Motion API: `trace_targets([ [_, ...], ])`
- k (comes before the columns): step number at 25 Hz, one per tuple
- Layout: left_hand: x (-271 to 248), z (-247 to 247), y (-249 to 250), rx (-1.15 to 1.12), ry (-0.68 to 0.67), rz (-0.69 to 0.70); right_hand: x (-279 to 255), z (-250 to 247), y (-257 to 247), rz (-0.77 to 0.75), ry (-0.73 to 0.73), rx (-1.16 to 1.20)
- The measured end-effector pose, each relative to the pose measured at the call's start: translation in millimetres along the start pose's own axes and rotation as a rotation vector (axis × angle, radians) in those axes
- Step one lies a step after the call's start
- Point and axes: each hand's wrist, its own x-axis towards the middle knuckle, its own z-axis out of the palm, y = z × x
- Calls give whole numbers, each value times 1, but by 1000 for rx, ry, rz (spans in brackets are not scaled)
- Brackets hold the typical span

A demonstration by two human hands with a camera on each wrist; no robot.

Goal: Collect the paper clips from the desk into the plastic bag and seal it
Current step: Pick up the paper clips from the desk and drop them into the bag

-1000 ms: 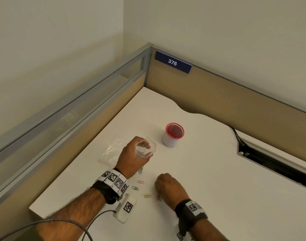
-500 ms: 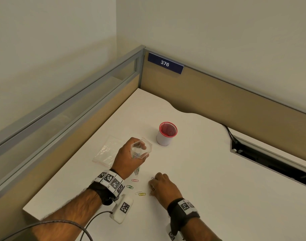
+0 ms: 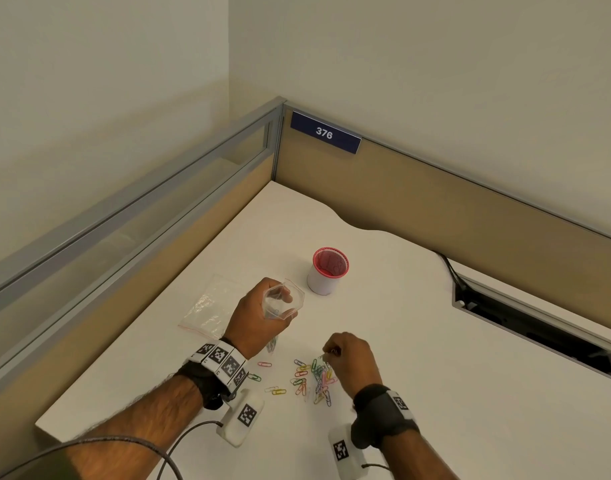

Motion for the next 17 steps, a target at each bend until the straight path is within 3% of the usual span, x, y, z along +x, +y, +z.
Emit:
trace_targets([
  [9, 3, 10, -4, 19, -31, 5, -4, -98, -91, -214, 266, 357],
  [15, 5, 11, 1, 11, -46, 23, 5, -78, -118, -308, 194, 256],
  [17, 6, 9, 4, 3, -40, 32, 3, -75, -117, -324, 230, 256],
])
